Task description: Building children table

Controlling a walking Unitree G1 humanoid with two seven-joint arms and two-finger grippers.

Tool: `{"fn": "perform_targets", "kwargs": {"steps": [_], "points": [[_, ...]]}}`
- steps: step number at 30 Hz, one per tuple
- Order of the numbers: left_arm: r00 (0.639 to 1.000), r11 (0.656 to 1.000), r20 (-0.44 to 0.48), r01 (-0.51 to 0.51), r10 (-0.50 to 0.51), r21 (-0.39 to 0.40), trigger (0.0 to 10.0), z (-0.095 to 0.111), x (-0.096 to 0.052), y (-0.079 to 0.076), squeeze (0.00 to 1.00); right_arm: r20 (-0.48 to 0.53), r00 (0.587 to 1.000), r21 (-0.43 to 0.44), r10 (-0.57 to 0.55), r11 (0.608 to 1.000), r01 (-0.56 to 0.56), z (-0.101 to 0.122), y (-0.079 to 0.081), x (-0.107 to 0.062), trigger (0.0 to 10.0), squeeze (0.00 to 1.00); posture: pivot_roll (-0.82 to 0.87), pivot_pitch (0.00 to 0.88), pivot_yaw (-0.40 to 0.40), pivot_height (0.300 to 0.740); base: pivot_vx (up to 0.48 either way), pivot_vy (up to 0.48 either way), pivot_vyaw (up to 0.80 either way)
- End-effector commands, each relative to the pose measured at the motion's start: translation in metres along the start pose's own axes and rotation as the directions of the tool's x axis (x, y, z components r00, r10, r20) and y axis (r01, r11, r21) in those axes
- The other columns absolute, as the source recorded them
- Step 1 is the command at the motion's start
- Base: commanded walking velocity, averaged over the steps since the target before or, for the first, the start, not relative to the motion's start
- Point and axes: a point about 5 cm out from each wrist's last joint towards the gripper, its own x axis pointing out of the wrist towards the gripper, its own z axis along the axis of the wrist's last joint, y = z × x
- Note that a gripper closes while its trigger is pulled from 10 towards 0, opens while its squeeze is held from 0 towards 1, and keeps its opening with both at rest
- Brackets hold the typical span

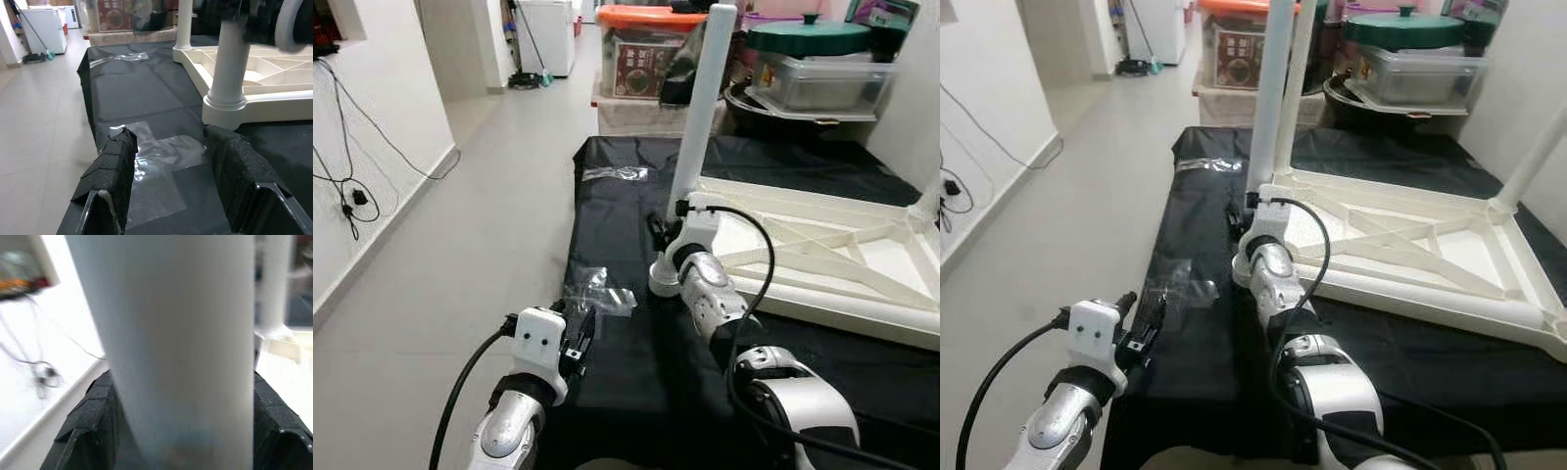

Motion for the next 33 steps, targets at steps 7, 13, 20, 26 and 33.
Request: {"fn": "perform_targets", "kwargs": {"steps": [7,13,20,26,33], "points": [[0.999,0.999,0.018,0.045,-0.045,-0.014,10.0,0.005,-0.001,-0.007,0.00,-0.095,0.919,0.115,0.383,0.921,-0.372,-0.001,0.011,-0.002,10.0,0.00,0.02,0.000,-0.033,0.740,0.000,0.000,0.00],[0.996,0.997,0.051,0.079,-0.079,-0.007,10.0,0.012,0.000,-0.011,0.00,-0.184,0.745,0.156,0.642,0.767,-0.622,-0.007,0.012,-0.015,10.0,0.00,0.02,0.000,-0.037,0.740,0.000,0.000,0.00],[0.991,0.995,0.090,0.098,-0.099,0.005,10.0,0.020,0.003,-0.014,0.00,-0.271,0.472,0.244,0.839,0.534,-0.809,-0.018,0.013,-0.035,10.0,0.00,0.03,0.000,-0.042,0.740,0.000,0.000,0.00],[0.992,0.996,0.086,0.093,-0.093,0.008,10.0,0.019,0.003,-0.014,0.00,-0.270,0.457,0.230,0.847,0.518,-0.824,-0.021,0.017,-0.036,0.0,0.00,0.03,0.000,-0.044,0.740,0.000,0.000,0.00],[0.994,0.996,0.074,0.086,-0.086,0.010,10.0,0.017,0.001,-0.012,0.00,-0.293,0.714,0.076,0.635,0.760,-0.645,-0.024,0.017,-0.019,0.0,0.00,0.03,0.000,-0.044,0.740,0.000,0.000,0.00]]}}
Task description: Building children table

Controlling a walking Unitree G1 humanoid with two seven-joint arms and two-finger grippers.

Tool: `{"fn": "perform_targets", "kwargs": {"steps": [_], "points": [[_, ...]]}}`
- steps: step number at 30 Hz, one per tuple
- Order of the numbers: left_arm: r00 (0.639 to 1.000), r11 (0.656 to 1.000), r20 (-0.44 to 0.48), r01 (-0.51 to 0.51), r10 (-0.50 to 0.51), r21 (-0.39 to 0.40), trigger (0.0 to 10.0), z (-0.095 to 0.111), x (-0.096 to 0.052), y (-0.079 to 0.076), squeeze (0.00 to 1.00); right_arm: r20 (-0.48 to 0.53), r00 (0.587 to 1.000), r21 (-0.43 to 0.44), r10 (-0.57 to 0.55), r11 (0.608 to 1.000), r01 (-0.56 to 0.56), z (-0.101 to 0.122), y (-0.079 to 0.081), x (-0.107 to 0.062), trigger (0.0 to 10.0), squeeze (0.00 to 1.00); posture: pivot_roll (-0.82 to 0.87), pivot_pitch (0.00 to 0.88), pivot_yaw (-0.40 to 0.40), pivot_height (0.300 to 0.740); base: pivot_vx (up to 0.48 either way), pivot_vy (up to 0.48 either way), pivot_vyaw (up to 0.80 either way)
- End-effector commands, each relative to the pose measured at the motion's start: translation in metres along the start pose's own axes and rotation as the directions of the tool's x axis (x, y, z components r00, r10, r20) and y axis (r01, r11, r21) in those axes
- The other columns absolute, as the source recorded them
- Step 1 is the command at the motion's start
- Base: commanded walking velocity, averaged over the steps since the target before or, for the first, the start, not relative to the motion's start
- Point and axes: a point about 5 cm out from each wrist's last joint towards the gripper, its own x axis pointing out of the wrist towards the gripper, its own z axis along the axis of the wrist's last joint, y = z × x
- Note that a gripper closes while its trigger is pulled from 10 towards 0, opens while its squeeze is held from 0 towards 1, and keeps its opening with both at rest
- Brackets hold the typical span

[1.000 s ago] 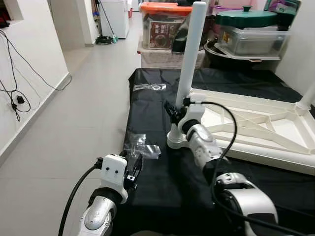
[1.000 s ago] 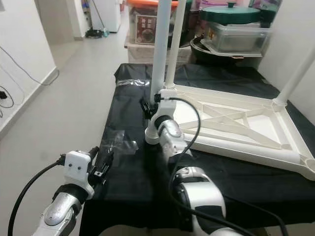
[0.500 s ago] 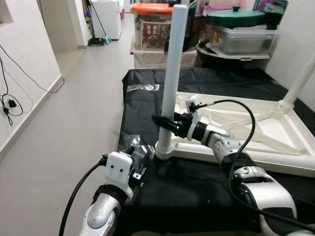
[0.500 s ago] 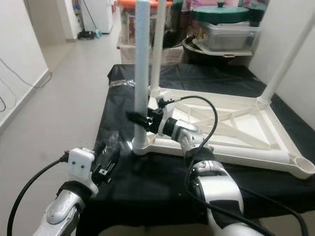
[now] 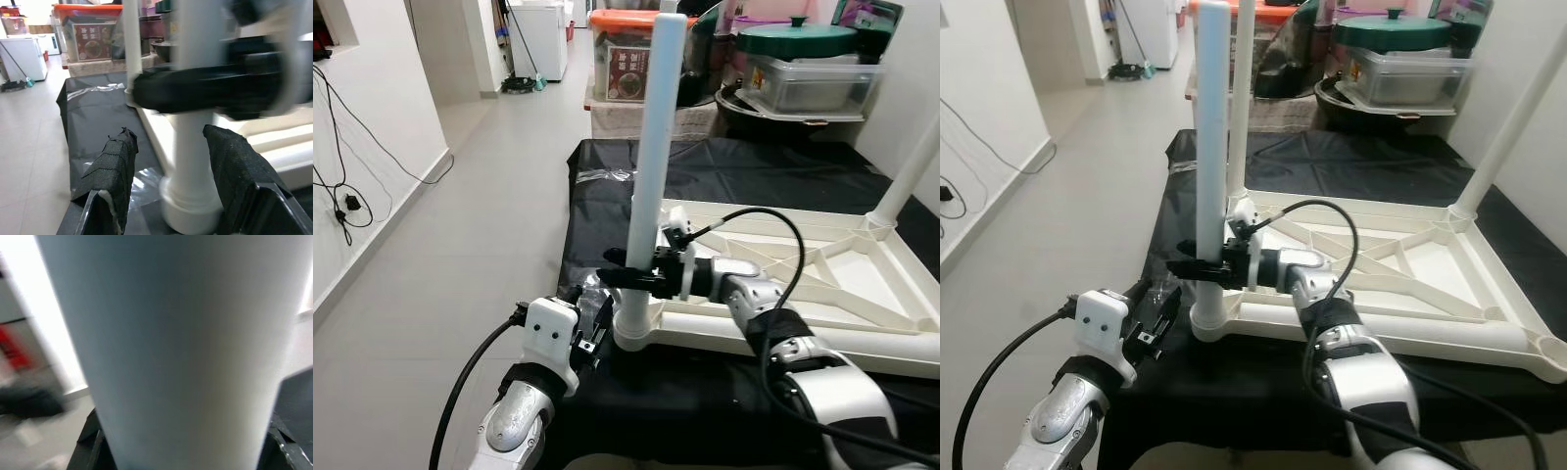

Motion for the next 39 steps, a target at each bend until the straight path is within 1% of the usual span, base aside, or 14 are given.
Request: {"fn": "perform_targets", "kwargs": {"steps": [1,7,8,9,11,16,19,20,22,23,27,28,32,39], "points": [[1.000,1.000,-0.012,-0.009,0.009,0.010,10.0,-0.002,-0.003,0.002,0.00,-0.029,0.993,0.047,-0.113,0.992,0.115,-0.008,-0.006,-0.002,0.0,0.00,0.03,0.000,-0.044,0.740,0.000,0.000,0.00],[1.000,1.000,-0.020,-0.011,0.011,0.009,10.0,-0.004,-0.003,0.001,0.00,-0.039,0.742,0.070,-0.670,0.739,0.671,-0.012,-0.035,-0.017,0.0,0.00,0.02,0.000,-0.036,0.740,0.000,0.000,0.00],[1.000,1.000,-0.023,-0.011,0.011,0.008,10.0,-0.006,-0.004,0.001,0.00,-0.024,0.555,0.062,-0.832,0.552,0.831,-0.016,-0.044,-0.034,0.0,0.00,0.02,0.000,-0.036,0.740,0.000,0.000,0.00],[1.000,1.000,-0.023,-0.011,0.011,0.008,10.0,-0.006,-0.004,0.001,0.00,-0.024,0.555,0.062,-0.832,0.552,0.831,-0.016,-0.044,-0.034,0.0,0.00,0.02,0.000,-0.036,0.740,0.000,0.000,0.00],[1.000,1.000,-0.027,-0.009,0.009,0.007,10.0,-0.007,-0.004,0.000,0.00,-0.029,0.313,0.072,-0.949,0.310,0.948,-0.025,-0.048,-0.051,0.0,0.00,0.02,0.000,-0.036,0.740,0.000,0.000,0.00],[1.000,1.000,-0.029,-0.009,0.009,0.008,10.0,-0.007,-0.004,0.000,0.00,-0.070,0.258,0.093,-0.964,0.251,0.964,-0.037,-0.041,-0.046,0.0,0.00,0.02,0.000,-0.041,0.740,0.000,0.000,0.00],[0.999,1.000,-0.031,-0.014,0.014,0.011,10.0,-0.008,-0.004,0.001,0.00,-0.075,0.263,0.116,-0.962,0.253,0.960,-0.037,-0.036,-0.038,0.0,0.00,0.02,0.000,-0.041,0.740,0.000,0.000,0.00],[0.999,1.000,-0.032,-0.013,0.013,0.010,10.0,-0.008,-0.004,0.001,0.00,-0.065,0.309,0.152,-0.949,0.297,0.943,-0.034,-0.033,-0.029,9.0,0.00,0.02,0.000,-0.041,0.740,0.000,0.000,0.00],[0.999,1.000,-0.033,-0.012,0.012,0.009,10.0,-0.008,-0.004,0.001,0.00,-0.026,0.364,0.180,-0.931,0.353,0.918,-0.027,-0.030,-0.021,10.0,0.00,0.02,0.000,-0.041,0.740,0.000,0.000,0.00],[0.999,1.000,-0.034,-0.010,0.011,0.008,10.0,-0.009,-0.005,0.000,0.00,0.023,0.428,0.206,-0.903,0.423,0.882,-0.020,-0.027,-0.012,10.0,1.00,0.02,0.000,-0.041,0.740,0.000,0.000,0.00],[0.999,1.000,-0.036,-0.010,0.010,0.007,10.0,-0.009,-0.005,0.000,0.00,0.112,0.496,0.196,-0.861,0.509,0.838,-0.005,-0.024,-0.004,10.0,1.00,0.02,0.000,-0.041,0.740,0.000,0.000,0.00],[0.999,1.000,-0.037,-0.012,0.012,0.007,10.0,-0.009,-0.005,0.000,0.00,0.176,0.547,0.154,-0.818,0.572,0.806,0.006,-0.023,-0.001,10.0,0.00,0.02,0.000,-0.044,0.740,0.000,0.000,0.00],[0.999,1.000,-0.037,-0.014,0.014,0.010,10.0,-0.009,-0.005,0.001,0.00,0.259,0.706,0.096,-0.659,0.745,0.660,0.027,-0.026,-0.003,10.0,0.00,0.02,0.000,-0.045,0.740,0.000,0.000,0.00],[0.999,1.000,-0.034,-0.015,0.016,0.013,10.0,-0.008,-0.004,0.002,0.00,0.240,0.856,0.181,-0.459,0.887,0.425,0.035,-0.029,-0.008,10.0,0.00,0.02,0.000,-0.046,0.740,0.000,0.000,0.00]]}}
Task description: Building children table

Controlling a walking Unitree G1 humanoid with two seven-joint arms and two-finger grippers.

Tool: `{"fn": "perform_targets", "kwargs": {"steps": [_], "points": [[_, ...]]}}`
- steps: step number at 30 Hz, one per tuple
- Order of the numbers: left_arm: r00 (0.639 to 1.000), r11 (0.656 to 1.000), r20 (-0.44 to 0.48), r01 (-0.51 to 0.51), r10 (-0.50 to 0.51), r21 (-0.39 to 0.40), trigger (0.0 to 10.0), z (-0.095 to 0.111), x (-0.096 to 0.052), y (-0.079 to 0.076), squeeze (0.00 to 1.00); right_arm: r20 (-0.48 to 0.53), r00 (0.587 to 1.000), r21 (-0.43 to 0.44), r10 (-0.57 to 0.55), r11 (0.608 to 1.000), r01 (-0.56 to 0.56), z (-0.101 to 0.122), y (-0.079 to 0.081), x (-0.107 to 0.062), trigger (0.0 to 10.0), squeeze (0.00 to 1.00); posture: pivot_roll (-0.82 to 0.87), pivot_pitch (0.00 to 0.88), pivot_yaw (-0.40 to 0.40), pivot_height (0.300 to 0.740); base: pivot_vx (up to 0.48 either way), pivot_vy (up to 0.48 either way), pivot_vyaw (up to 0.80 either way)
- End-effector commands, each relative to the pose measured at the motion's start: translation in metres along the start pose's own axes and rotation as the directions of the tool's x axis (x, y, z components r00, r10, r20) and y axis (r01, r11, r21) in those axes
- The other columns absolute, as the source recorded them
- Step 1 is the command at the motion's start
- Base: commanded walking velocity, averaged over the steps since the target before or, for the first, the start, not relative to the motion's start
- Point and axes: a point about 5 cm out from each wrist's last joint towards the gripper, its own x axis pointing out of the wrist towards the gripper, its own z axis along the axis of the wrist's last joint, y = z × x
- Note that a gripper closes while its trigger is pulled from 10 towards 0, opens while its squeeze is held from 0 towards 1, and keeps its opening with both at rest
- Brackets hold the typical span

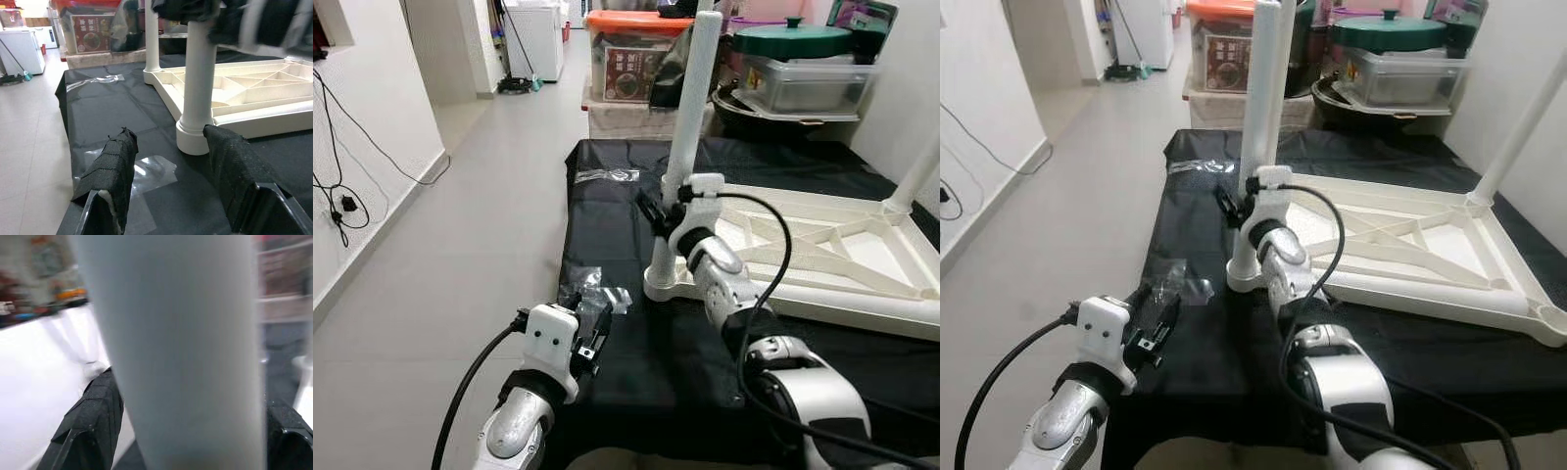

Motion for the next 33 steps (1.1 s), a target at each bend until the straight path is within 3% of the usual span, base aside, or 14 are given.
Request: {"fn": "perform_targets", "kwargs": {"steps": [1,3,5,6,8,9,16,17,19,27,29,30,32,33], "points": [[1.000,1.000,-0.011,-0.004,0.004,0.008,10.0,-0.002,0.000,0.001,0.00,-0.017,0.998,0.048,0.067,0.997,-0.066,-0.004,0.008,0.003,10.0,0.00,0.02,0.000,-0.046,0.740,0.000,0.000,0.00],[1.000,1.000,-0.011,-0.006,0.006,0.012,10.0,-0.002,0.000,0.001,0.00,-0.061,0.975,0.085,0.214,0.974,-0.209,-0.006,0.011,0.000,10.0,0.00,0.02,0.000,-0.046,0.740,0.000,0.000,0.00],[1.000,1.000,-0.011,-0.003,0.004,0.013,10.0,-0.001,0.001,0.000,0.00,-0.163,0.839,0.151,0.520,0.853,-0.499,-0.014,0.018,-0.014,10.0,0.00,0.03,0.000,-0.048,0.740,0.000,0.000,0.00],[1.000,1.000,-0.011,-0.003,0.004,0.013,10.0,-0.001,0.001,0.000,0.00,-0.163,0.839,0.151,0.520,0.853,-0.499,-0.014,0.018,-0.014,10.0,0.00,0.03,0.000,-0.048,0.740,0.000,0.000,0.00],[1.000,1.000,-0.008,-0.005,0.005,0.014,10.0,-0.001,0.002,0.000,0.00,-0.238,0.679,0.218,0.695,0.719,-0.660,-0.022,0.023,-0.027,10.0,0.00,0.03,0.000,-0.048,0.740,0.000,0.000,0.00],[1.000,1.000,-0.007,-0.007,0.007,0.015,10.0,-0.001,0.002,0.001,0.00,-0.252,0.642,0.236,0.724,0.689,-0.685,-0.024,0.024,-0.029,10.0,0.00,0.03,0.000,-0.048,0.740,0.000,0.000,0.00],[1.000,1.000,-0.006,-0.009,0.009,0.016,10.0,0.000,0.002,0.001,0.00,-0.260,0.539,0.278,0.801,0.597,-0.753,-0.025,0.030,-0.032,10.0,0.00,0.03,0.000,-0.047,0.740,0.000,0.000,0.00],[1.000,1.000,-0.006,-0.008,0.008,0.015,10.0,0.000,0.002,0.001,0.00,-0.255,0.526,0.282,0.811,0.583,-0.762,-0.025,0.032,-0.032,1.3,0.00,0.03,0.000,-0.047,0.740,0.000,0.000,0.00],[1.000,1.000,-0.007,-0.007,0.007,0.014,10.0,-0.001,0.002,0.001,0.00,-0.250,0.514,0.274,0.821,0.569,-0.775,-0.026,0.034,-0.032,0.0,0.00,0.03,0.000,-0.047,0.740,0.000,0.000,0.00],[1.000,1.000,-0.010,-0.008,0.008,0.014,10.0,-0.002,0.002,0.001,0.00,-0.241,0.609,0.211,0.755,0.654,-0.727,-0.028,0.033,-0.027,0.0,0.00,0.03,0.000,-0.048,0.740,0.000,0.000,0.00],[1.000,1.000,-0.011,-0.007,0.007,0.013,10.0,-0.002,0.001,0.001,0.00,-0.247,0.792,0.122,0.559,0.828,-0.547,-0.034,0.030,-0.015,0.0,0.00,0.03,0.000,-0.044,0.740,0.000,0.000,0.00],[1.000,1.000,-0.011,-0.007,0.007,0.013,10.0,-0.002,0.001,0.001,0.00,-0.247,0.792,0.122,0.559,0.828,-0.547,-0.034,0.030,-0.015,0.0,0.00,0.03,0.000,-0.044,0.740,0.000,0.000,0.00],[1.000,1.000,-0.013,-0.006,0.006,0.012,10.0,-0.003,0.001,0.001,0.00,-0.235,0.948,0.006,0.214,0.976,-0.219,-0.040,0.018,-0.006,0.0,0.00,0.03,0.000,-0.044,0.740,0.000,0.000,0.00],[1.000,1.000,-0.013,-0.006,0.006,0.012,10.0,-0.003,0.001,0.001,0.00,-0.235,0.948,0.006,0.214,0.976,-0.219,-0.040,0.018,-0.006,0.0,0.00,0.03,0.000,-0.044,0.740,0.000,0.000,0.00]]}}
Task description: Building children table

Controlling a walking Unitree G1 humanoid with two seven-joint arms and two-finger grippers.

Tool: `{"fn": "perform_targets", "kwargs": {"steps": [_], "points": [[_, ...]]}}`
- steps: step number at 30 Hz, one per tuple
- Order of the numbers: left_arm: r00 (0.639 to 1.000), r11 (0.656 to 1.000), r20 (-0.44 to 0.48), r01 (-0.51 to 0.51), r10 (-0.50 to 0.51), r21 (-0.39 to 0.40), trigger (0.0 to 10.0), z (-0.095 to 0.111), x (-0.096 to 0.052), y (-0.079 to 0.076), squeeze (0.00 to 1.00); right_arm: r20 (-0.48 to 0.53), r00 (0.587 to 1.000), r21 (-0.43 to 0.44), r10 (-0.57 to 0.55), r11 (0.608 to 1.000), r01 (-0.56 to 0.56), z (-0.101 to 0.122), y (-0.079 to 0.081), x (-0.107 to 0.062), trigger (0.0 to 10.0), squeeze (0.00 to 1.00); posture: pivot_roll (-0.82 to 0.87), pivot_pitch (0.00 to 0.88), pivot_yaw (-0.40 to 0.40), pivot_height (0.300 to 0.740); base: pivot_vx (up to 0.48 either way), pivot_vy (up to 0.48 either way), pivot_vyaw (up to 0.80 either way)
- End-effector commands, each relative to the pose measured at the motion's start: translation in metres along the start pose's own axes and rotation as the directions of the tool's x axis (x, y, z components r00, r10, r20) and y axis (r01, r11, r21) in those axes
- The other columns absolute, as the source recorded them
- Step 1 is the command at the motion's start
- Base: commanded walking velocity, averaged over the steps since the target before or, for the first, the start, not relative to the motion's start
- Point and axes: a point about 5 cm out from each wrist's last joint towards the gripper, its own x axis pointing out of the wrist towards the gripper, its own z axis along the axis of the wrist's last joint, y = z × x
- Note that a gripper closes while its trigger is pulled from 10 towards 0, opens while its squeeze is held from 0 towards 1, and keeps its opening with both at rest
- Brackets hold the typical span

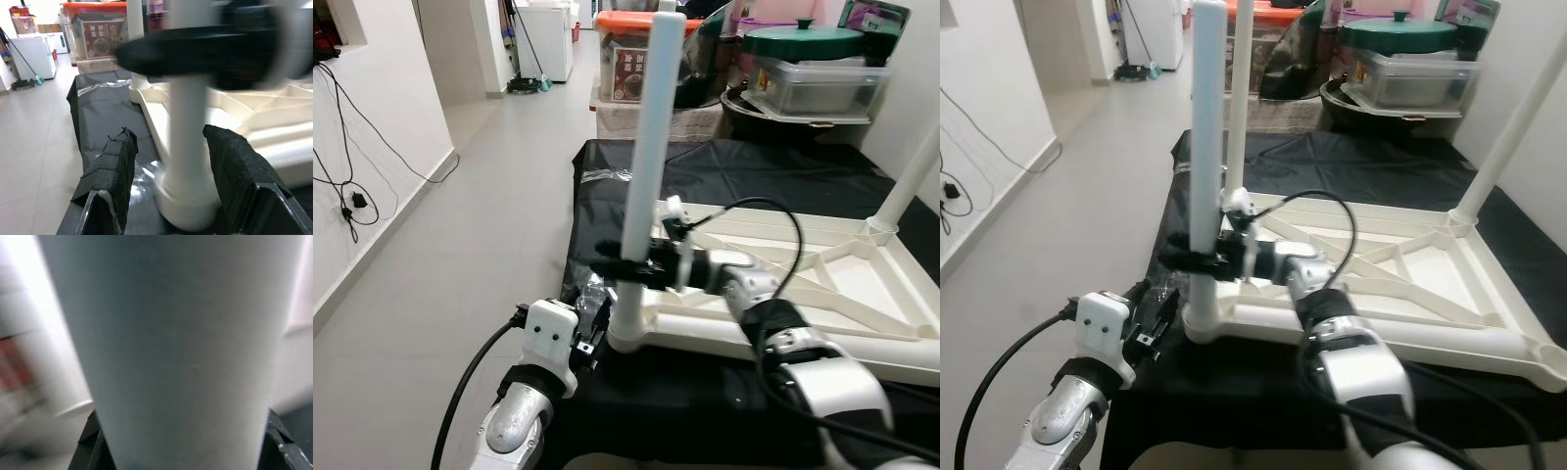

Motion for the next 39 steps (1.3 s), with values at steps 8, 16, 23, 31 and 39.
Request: {"fn": "perform_targets", "kwargs": {"steps": [8,16,23,31,39], "points": [[1.000,1.000,-0.027,0.003,-0.003,-0.003,10.0,-0.006,-0.003,0.000,0.00,-0.062,0.578,0.006,-0.814,0.578,0.816,-0.035,-0.041,-0.040,0.0,0.00,0.02,0.000,-0.038,0.740,0.000,0.000,0.00],[1.000,1.000,-0.029,0.000,0.000,-0.003,10.0,-0.006,-0.004,0.001,0.00,-0.079,0.453,0.091,-0.888,0.446,0.890,-0.043,-0.024,-0.025,9.2,0.00,0.03,0.000,-0.045,0.740,0.000,0.000,0.00],[1.000,1.000,-0.031,0.000,0.000,-0.003,10.0,-0.007,-0.005,0.000,0.00,0.079,0.602,0.113,-0.795,0.607,0.786,-0.020,-0.013,-0.006,10.0,1.00,0.03,0.000,-0.045,0.740,0.000,0.000,0.00],[1.000,1.000,-0.030,0.003,-0.003,-0.008,10.0,-0.007,-0.005,-0.001,0.00,0.102,0.897,0.234,-0.430,0.887,0.398,-0.013,-0.009,0.001,10.0,0.00,0.02,0.000,-0.048,0.740,0.000,0.000,0.00],[1.000,1.000,-0.026,0.003,-0.004,-0.008,10.0,-0.006,-0.004,-0.002,0.00,0.073,0.996,0.258,0.058,0.963,-0.075,-0.009,0.003,-0.008,10.0,0.00,0.02,0.000,-0.048,0.740,0.000,0.000,0.00]]}}
